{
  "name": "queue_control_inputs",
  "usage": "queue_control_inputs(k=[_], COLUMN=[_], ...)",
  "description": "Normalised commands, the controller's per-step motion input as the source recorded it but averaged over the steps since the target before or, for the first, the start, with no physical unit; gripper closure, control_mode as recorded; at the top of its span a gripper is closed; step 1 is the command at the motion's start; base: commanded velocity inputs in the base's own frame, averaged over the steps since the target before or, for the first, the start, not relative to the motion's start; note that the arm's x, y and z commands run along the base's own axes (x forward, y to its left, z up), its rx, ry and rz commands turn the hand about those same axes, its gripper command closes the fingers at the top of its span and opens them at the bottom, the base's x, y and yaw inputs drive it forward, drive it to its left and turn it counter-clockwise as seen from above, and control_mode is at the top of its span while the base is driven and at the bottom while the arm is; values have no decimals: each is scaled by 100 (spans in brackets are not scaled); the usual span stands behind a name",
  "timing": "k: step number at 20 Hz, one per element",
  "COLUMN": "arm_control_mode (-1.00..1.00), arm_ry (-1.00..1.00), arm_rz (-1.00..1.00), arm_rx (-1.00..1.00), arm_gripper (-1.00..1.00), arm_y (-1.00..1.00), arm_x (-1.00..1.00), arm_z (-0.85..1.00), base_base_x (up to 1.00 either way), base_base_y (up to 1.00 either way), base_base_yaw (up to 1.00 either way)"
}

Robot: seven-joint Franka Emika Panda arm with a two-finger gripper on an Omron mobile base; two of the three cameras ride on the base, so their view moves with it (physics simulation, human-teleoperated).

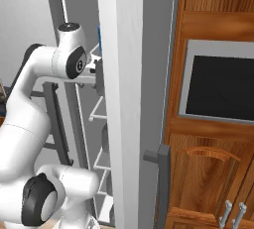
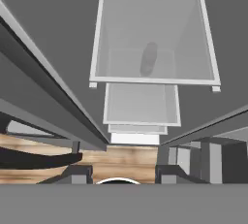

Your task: Take out the milk from the fridge and place it on the tray on the counter. Then take the sugar cube near the tray and place it in the tray.

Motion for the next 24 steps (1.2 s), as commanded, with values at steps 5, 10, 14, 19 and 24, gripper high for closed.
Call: queue_control_inputs(k=[5, 10, 14, 19, 24], arm_control_mode=[-100, -100, -100, -100, -100], arm_ry=[-7, -25, -21, -16, -9], arm_rz=[0, 0, 0, 0, 0], arm_rx=[-1, -1, 0, 0, 0], arm_gripper=[-100, -100, -100, -100, -100], arm_y=[0, 2, 0, 0, 0], arm_x=[-13, -39, -25, -9, 0], arm_z=[0, 3, 18, 36, 41], base_base_x=[0, 0, 0, 0, 0], base_base_y=[0, 0, 0, 0, 0], base_base_yaw=[0, 0, 0, 0, 0])
